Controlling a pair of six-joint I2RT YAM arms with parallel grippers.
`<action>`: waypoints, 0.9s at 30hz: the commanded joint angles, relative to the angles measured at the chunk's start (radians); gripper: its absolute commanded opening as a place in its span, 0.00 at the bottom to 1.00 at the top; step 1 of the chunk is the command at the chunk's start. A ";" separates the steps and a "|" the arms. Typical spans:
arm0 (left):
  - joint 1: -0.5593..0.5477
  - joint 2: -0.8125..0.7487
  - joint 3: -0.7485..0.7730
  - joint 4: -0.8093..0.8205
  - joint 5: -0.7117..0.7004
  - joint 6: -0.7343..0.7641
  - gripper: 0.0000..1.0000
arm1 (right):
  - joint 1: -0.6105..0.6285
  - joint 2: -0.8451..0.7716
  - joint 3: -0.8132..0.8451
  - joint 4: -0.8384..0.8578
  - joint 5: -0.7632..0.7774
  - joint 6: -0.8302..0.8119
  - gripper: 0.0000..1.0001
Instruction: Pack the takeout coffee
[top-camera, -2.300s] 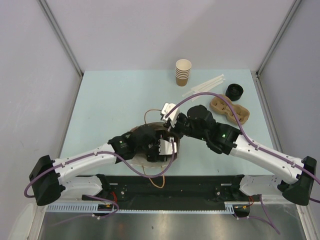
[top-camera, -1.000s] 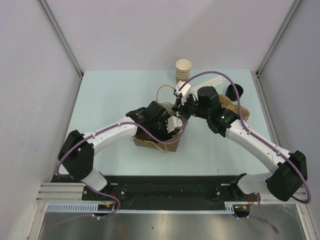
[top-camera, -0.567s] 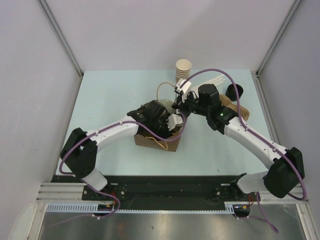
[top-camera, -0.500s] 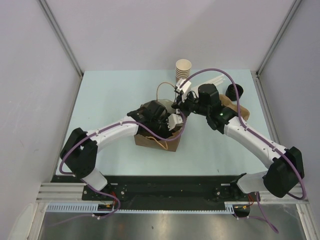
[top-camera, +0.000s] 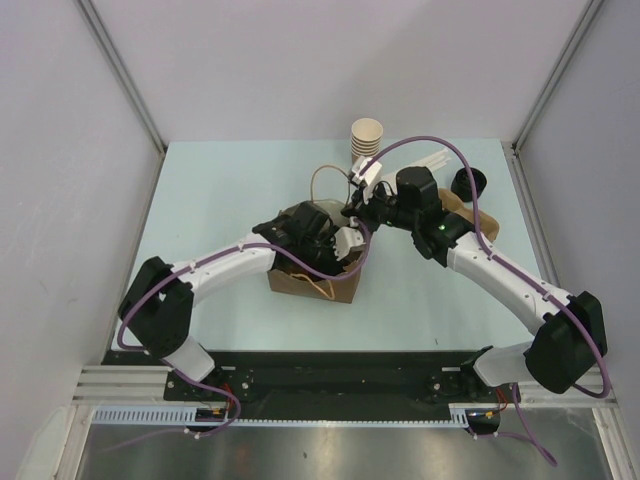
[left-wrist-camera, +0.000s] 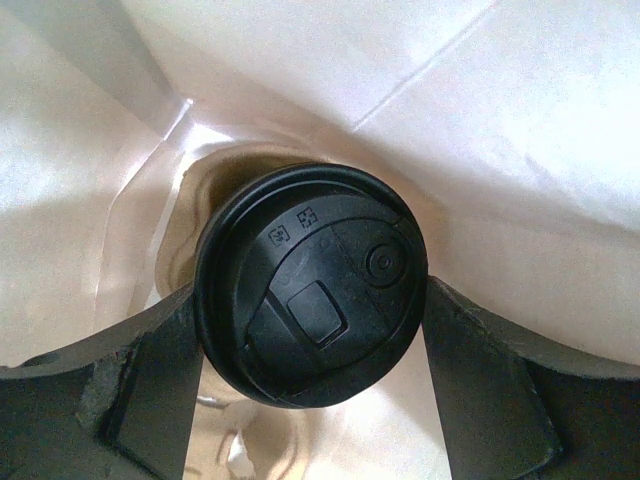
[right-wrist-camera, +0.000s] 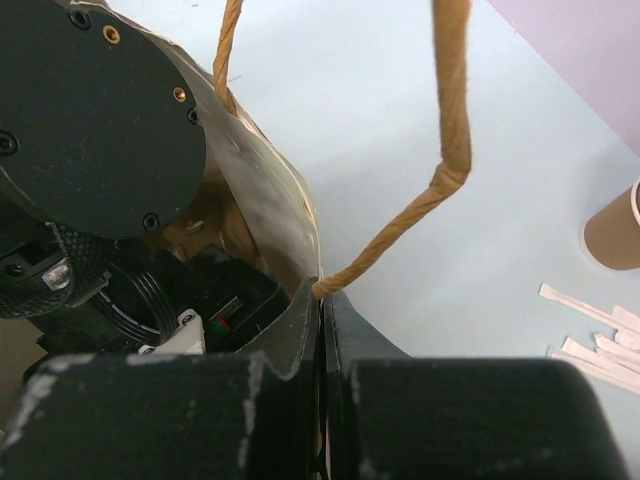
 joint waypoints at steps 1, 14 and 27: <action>0.013 -0.054 0.032 0.001 -0.039 -0.054 0.67 | 0.016 0.007 0.006 -0.054 -0.072 0.016 0.00; -0.004 -0.155 0.037 0.053 -0.032 -0.051 0.95 | 0.016 0.004 0.006 -0.044 -0.071 0.013 0.00; -0.016 -0.223 -0.064 0.144 -0.058 -0.008 0.99 | 0.027 -0.012 0.006 -0.054 -0.057 -0.001 0.00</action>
